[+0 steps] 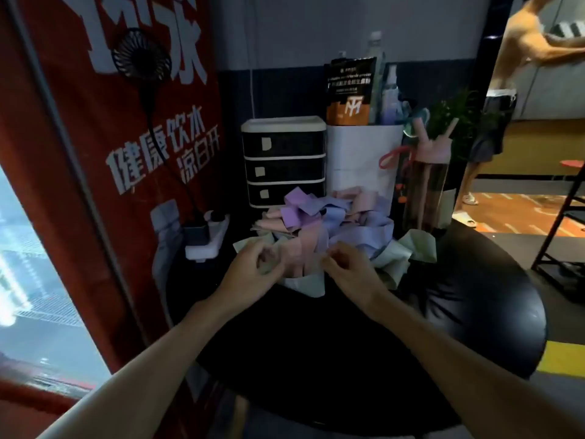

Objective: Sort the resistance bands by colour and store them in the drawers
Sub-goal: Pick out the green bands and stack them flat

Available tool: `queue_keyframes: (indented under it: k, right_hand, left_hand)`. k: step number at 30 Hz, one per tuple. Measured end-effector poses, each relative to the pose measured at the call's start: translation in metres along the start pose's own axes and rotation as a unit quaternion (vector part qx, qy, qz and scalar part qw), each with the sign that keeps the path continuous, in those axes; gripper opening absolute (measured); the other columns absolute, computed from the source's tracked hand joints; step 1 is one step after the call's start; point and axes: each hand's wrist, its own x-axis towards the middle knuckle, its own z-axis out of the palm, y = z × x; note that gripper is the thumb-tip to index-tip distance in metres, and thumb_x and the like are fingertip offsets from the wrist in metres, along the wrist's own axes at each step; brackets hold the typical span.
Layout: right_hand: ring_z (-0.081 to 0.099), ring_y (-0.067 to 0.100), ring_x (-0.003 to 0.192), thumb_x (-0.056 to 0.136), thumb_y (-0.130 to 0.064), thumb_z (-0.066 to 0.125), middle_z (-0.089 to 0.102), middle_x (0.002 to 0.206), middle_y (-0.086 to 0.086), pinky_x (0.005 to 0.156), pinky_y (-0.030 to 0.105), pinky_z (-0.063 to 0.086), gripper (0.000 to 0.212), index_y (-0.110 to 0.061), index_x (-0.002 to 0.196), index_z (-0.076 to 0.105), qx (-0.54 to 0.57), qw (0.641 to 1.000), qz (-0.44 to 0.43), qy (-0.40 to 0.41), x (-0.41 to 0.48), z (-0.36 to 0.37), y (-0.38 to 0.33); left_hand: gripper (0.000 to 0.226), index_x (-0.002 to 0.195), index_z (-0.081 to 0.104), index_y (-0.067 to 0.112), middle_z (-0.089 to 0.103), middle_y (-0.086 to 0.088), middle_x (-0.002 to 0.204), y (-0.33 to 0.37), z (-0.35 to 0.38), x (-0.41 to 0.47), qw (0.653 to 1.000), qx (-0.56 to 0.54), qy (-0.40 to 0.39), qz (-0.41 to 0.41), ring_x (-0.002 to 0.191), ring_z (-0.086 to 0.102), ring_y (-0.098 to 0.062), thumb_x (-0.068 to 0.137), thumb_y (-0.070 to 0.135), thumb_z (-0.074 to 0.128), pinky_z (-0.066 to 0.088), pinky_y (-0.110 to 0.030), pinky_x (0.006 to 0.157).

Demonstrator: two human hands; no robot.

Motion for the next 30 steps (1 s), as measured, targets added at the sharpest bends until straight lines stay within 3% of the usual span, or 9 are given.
queue_keyframes:
  k: [2, 3, 6, 9, 13, 18, 21, 26, 30]
  right_hand:
    - [0.041, 0.010, 0.063, 0.094, -0.019, 0.062, 0.045, 0.072, 0.001, 0.058, 0.021, 0.033, 0.010, -0.014, 0.101, 0.059, -0.013, 1.000, 0.020, -0.018, -0.006, 0.012, 0.011]
    - [0.041, 0.009, 0.062, 0.093, -0.017, 0.063, 0.045, 0.072, -0.001, 0.057, 0.018, 0.034, 0.019, -0.019, 0.111, 0.057, -0.019, 0.999, 0.024, -0.023, -0.009, 0.018, 0.019]
    - [0.040, 0.008, 0.057, 0.093, -0.013, 0.064, 0.040, 0.065, -0.003, 0.056, 0.016, 0.033, 0.029, -0.020, 0.119, 0.055, -0.065, 0.997, 0.004, -0.046, -0.013, 0.026, 0.030]
    - [0.040, 0.009, 0.058, 0.093, -0.009, 0.062, 0.040, 0.065, -0.002, 0.053, 0.015, 0.031, 0.023, -0.016, 0.114, 0.056, -0.067, 0.996, 0.023, -0.045, -0.005, 0.022, 0.035]
    - [0.037, 0.012, 0.062, 0.092, -0.010, 0.064, 0.039, 0.069, 0.000, 0.053, 0.016, 0.029, 0.007, -0.009, 0.094, 0.058, -0.056, 0.997, 0.018, -0.048, -0.002, 0.017, 0.030]
    - [0.045, 0.005, 0.080, 0.092, -0.011, 0.063, 0.047, 0.093, 0.004, 0.069, 0.009, 0.035, 0.012, -0.013, 0.084, 0.055, -0.058, 0.997, -0.028, -0.033, 0.014, 0.005, 0.001]
    - [0.046, 0.013, 0.075, 0.097, -0.011, 0.057, 0.051, 0.084, 0.005, 0.070, 0.025, 0.037, 0.012, -0.003, 0.088, 0.055, 0.011, 0.998, -0.040, -0.044, 0.017, -0.006, -0.023]
    - [0.042, 0.004, 0.060, 0.094, -0.012, 0.062, 0.048, 0.066, -0.004, 0.060, 0.021, 0.035, 0.022, -0.020, 0.075, 0.054, 0.029, 0.995, -0.094, -0.001, 0.020, -0.017, -0.056]
    - [0.056, 0.019, 0.071, 0.091, -0.022, 0.067, 0.065, 0.082, 0.017, 0.066, 0.038, 0.044, 0.009, -0.014, 0.088, 0.066, 0.042, 0.995, -0.088, -0.030, 0.016, -0.025, -0.064]
  left_hand:
    - [0.029, 0.111, 0.060, 0.019, 0.048, 0.005, 0.106, -0.014, 0.000, -0.009, 0.998, 0.069, -0.003, 0.003, 0.099, 0.047, -0.003, 0.086, 0.015, 0.073, 0.036, -0.009, 0.085]
    - [0.038, 0.121, 0.059, 0.016, 0.047, 0.003, 0.113, -0.027, 0.002, -0.014, 0.996, 0.083, -0.006, 0.004, 0.107, 0.047, -0.009, 0.086, 0.015, 0.074, 0.037, -0.014, 0.092]
    - [0.036, 0.120, 0.065, 0.011, 0.051, 0.000, 0.114, -0.040, 0.005, -0.021, 0.997, 0.082, -0.014, 0.005, 0.109, 0.052, -0.018, 0.086, 0.010, 0.075, 0.040, -0.022, 0.094]
    - [0.011, 0.096, 0.072, 0.017, 0.054, 0.005, 0.105, -0.040, 0.004, -0.017, 0.998, 0.059, -0.003, 0.035, 0.102, 0.056, -0.017, 0.089, 0.010, 0.073, 0.042, -0.022, 0.091]
    - [0.017, 0.086, 0.058, 0.024, 0.060, 0.010, 0.088, -0.015, -0.002, -0.015, 0.999, -0.007, 0.008, 0.030, 0.084, 0.057, -0.001, 0.098, 0.012, 0.061, 0.045, -0.022, 0.078]
    - [0.013, 0.090, 0.057, 0.020, 0.064, -0.003, 0.082, 0.031, -0.017, -0.004, 0.991, -0.108, 0.072, 0.023, 0.068, 0.056, -0.003, 0.101, 0.012, 0.056, 0.047, -0.022, 0.062]
    - [0.007, 0.096, 0.062, 0.011, 0.067, -0.002, 0.083, 0.058, -0.029, 0.003, 0.982, -0.136, 0.124, 0.030, 0.056, 0.058, -0.004, 0.100, 0.012, 0.057, 0.045, -0.018, 0.050]
    - [0.012, 0.098, 0.063, 0.004, 0.068, -0.004, 0.078, 0.085, -0.049, 0.012, 0.970, -0.174, 0.166, 0.034, 0.037, 0.049, -0.016, 0.101, 0.013, 0.056, 0.036, -0.019, 0.036]
    - [0.009, 0.097, 0.064, 0.007, 0.069, 0.001, 0.071, 0.090, -0.060, 0.010, 0.965, -0.197, 0.164, 0.049, 0.037, 0.047, -0.014, 0.101, 0.012, 0.057, 0.036, -0.018, 0.036]
